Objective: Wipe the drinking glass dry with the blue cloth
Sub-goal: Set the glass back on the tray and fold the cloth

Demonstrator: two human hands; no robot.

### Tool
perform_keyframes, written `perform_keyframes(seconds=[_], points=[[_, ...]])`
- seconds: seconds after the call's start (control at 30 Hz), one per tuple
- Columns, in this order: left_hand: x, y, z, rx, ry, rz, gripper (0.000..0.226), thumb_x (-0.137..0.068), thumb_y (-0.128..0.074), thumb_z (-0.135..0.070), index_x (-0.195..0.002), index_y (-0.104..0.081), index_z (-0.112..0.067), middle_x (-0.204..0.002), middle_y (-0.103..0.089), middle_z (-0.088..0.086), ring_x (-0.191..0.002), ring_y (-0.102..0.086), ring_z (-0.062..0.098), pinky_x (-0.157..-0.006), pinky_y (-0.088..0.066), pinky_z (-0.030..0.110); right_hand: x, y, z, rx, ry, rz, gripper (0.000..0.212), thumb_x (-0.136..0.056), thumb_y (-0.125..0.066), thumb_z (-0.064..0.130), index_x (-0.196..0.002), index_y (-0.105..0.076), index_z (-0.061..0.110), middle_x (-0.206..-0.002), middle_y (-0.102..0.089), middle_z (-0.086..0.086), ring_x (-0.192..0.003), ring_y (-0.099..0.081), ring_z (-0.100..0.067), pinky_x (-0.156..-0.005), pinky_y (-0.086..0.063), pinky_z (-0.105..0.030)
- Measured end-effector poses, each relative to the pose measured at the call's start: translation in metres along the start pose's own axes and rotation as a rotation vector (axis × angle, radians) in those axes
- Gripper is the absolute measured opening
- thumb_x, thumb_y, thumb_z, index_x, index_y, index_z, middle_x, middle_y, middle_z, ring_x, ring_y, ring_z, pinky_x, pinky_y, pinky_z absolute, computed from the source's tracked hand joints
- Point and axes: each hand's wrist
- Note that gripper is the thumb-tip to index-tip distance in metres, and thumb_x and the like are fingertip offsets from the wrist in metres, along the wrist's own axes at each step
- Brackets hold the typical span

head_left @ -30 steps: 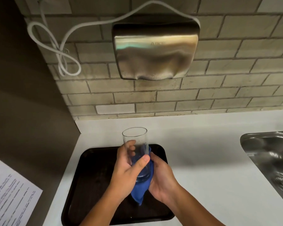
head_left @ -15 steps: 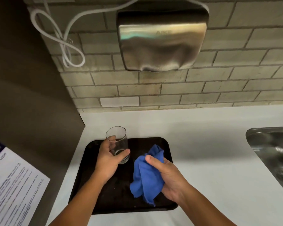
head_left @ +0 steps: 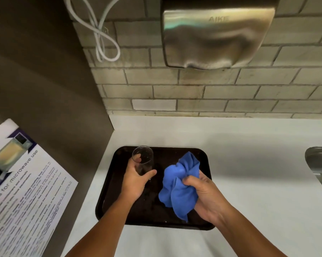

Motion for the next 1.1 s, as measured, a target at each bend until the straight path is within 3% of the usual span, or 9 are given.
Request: perform_keyframes(seconds=[0.1,0.17,0.37,0.5,0.6,0.8,0.9,0.97,1.1], points=[[-0.001,-0.003,-0.001,0.01,0.016,-0.01,0.08,-0.06,-0.101,-0.045,-0.11,-0.051,-0.082,-0.123,-0.07,-0.019,-0.115,-0.073,0.005,-0.096,-0.056,0.024,0.0,-0.001,0.001,0.008,0.012,0.0,0.035,-0.096,-0.062,-0.009,-0.116,-0.08,0.014,-0.11,-0.082,-0.017,-0.097,-0.083,-0.024,-0.08,-0.067,-0.032],[-0.002,-0.004,-0.002,-0.025,0.011,-0.003,0.082,-0.053,-0.096,-0.057,-0.12,-0.051,-0.071,-0.127,-0.07,-0.016,-0.12,-0.072,0.011,-0.102,-0.057,0.031,0.0,-0.002,0.002,0.014,0.012,-0.009,0.035,-0.098,-0.063,-0.009,-0.115,-0.081,0.015,-0.11,-0.082,-0.016,-0.097,-0.083,-0.024,-0.079,-0.067,-0.031],[0.012,-0.001,-0.012,-0.087,0.121,-0.001,0.105,-0.073,-0.101,-0.022,-0.159,-0.041,-0.016,-0.156,-0.053,0.01,-0.14,-0.06,0.028,-0.109,-0.056,0.042,-0.001,-0.001,0.004,0.006,0.017,-0.006,0.037,-0.083,-0.072,0.0,-0.116,-0.08,0.016,-0.114,-0.081,-0.017,-0.102,-0.081,-0.027,-0.085,-0.066,-0.035],[0.06,0.007,-0.027,0.061,-0.083,-0.252,0.052,-0.087,-0.068,-0.024,-0.131,-0.057,-0.048,-0.127,-0.06,-0.007,-0.113,-0.063,0.001,-0.087,-0.052,0.012,-0.002,0.004,0.007,-0.035,0.023,-0.002,0.039,-0.085,-0.071,-0.001,-0.12,-0.078,0.014,-0.115,-0.08,-0.017,-0.102,-0.082,-0.026,-0.084,-0.066,-0.034],[0.076,0.005,-0.053,0.176,-0.084,-0.063,0.036,-0.093,-0.06,-0.022,-0.113,-0.073,-0.049,-0.11,-0.078,-0.011,-0.104,-0.075,0.005,-0.091,-0.059,0.021,-0.001,0.005,0.011,-0.06,0.026,0.017,0.039,-0.087,-0.068,-0.001,-0.123,-0.075,0.011,-0.114,-0.079,-0.016,-0.103,-0.08,-0.025,-0.087,-0.065,-0.034],[0.072,-0.02,-0.092,0.496,0.313,0.535,0.049,-0.113,-0.044,-0.04,-0.139,-0.077,-0.015,-0.142,-0.077,0.012,-0.138,-0.069,0.027,-0.114,-0.054,0.038,0.003,0.0,0.02,-0.159,0.04,0.096,0.051,-0.092,-0.079,0.025,-0.136,-0.068,0.005,-0.128,-0.075,-0.017,-0.127,-0.07,-0.031,-0.119,-0.046,-0.049],[0.068,-0.028,-0.096,0.523,0.343,0.546,0.052,-0.101,-0.061,-0.033,-0.14,-0.071,0.0,-0.144,-0.071,0.028,-0.14,-0.065,0.04,-0.12,-0.05,0.048,0.005,0.002,0.023,-0.19,0.071,0.107,0.06,-0.096,-0.079,0.034,-0.143,-0.061,0.0,-0.13,-0.073,-0.02,-0.127,-0.07,-0.031,-0.118,-0.05,-0.046],[0.062,-0.029,-0.092,0.502,0.302,0.495,0.049,-0.097,-0.065,-0.026,-0.136,-0.068,0.004,-0.139,-0.073,0.03,-0.135,-0.067,0.044,-0.114,-0.054,0.048,0.006,0.008,0.025,-0.125,0.11,0.056,0.046,-0.102,-0.07,0.031,-0.138,-0.066,0.002,-0.127,-0.075,-0.018,-0.123,-0.073,-0.029,-0.109,-0.058,-0.039],[0.06,-0.029,-0.094,0.356,0.158,0.457,0.016,-0.097,-0.071,-0.041,-0.103,-0.078,-0.028,-0.11,-0.081,0.006,-0.109,-0.075,0.02,-0.096,-0.061,0.042,0.004,0.026,0.024,0.053,0.213,-0.153,0.025,-0.106,-0.066,0.02,-0.125,-0.075,0.007,-0.121,-0.08,-0.017,-0.123,-0.075,-0.034,-0.097,-0.064,-0.032]])
Point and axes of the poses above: each hand's wrist, its own x-axis away from the middle knuckle, its own y-axis out of the back of the hand, z = x × y
